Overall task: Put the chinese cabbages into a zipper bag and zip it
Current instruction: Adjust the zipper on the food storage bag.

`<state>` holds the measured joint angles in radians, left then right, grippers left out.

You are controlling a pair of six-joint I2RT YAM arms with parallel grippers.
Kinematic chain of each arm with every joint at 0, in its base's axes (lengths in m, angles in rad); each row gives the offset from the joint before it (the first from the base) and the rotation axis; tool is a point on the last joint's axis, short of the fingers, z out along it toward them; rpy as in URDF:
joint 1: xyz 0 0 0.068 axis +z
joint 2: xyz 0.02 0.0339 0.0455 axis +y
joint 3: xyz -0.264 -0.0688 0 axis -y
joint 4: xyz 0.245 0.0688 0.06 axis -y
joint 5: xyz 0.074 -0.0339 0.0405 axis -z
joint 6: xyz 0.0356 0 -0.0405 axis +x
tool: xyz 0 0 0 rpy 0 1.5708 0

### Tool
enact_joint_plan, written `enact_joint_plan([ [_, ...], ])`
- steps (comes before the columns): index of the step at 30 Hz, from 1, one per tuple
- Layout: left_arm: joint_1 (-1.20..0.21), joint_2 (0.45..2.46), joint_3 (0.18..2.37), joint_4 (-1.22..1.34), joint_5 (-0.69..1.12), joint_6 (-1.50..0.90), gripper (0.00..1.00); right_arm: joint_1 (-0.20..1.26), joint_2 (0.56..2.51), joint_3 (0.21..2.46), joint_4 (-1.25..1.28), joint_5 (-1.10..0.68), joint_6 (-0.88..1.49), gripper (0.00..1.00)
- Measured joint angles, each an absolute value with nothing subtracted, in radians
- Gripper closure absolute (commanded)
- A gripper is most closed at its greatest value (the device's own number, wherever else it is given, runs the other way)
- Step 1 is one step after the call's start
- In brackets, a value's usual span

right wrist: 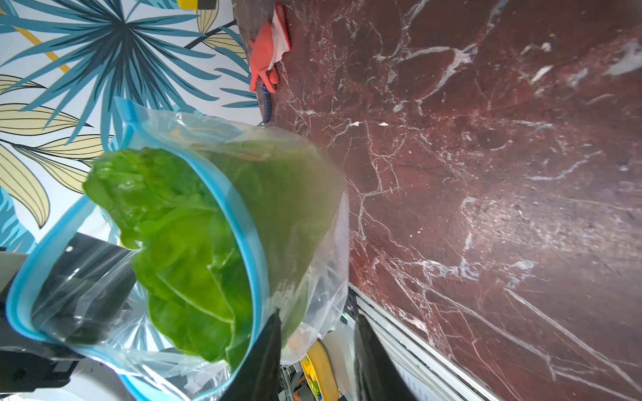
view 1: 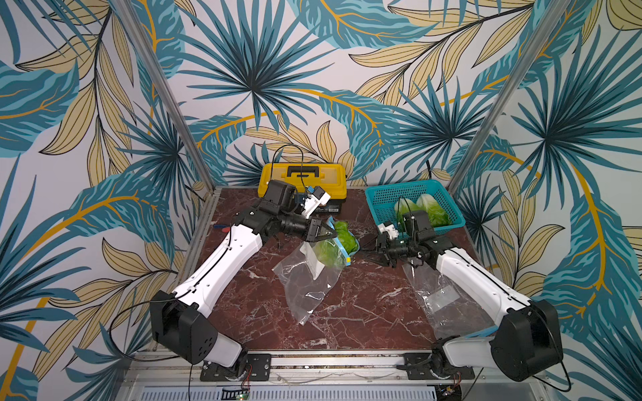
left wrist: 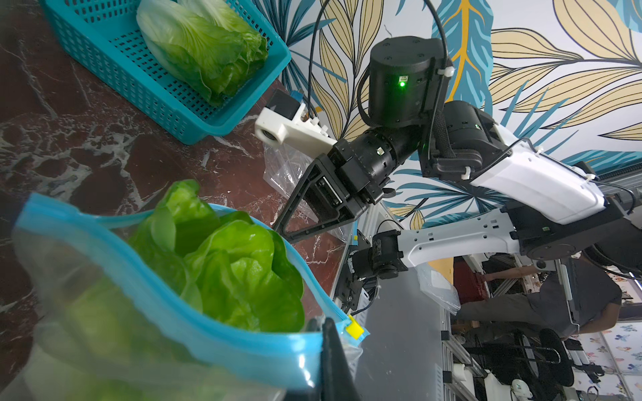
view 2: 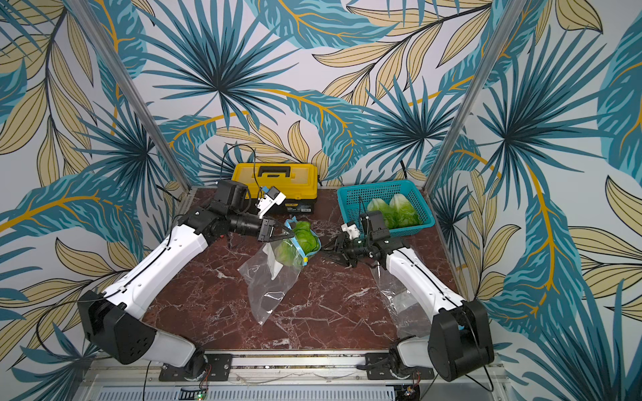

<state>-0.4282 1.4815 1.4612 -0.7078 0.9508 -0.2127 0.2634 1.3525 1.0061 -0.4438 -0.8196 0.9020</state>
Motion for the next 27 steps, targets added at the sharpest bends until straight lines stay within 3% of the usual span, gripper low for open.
enact_joint_plan([
  [12,-0.435,1.485,1.460,-0.708,0.951,-0.212,1.00,0.252,1.346,1.087,-0.499,-0.809,0.874,0.64],
  [27,-0.481,1.536,1.478,-0.708,0.951,-0.208,1.00,0.365,1.531,1.102,-0.437,-0.799,0.878,0.71],
])
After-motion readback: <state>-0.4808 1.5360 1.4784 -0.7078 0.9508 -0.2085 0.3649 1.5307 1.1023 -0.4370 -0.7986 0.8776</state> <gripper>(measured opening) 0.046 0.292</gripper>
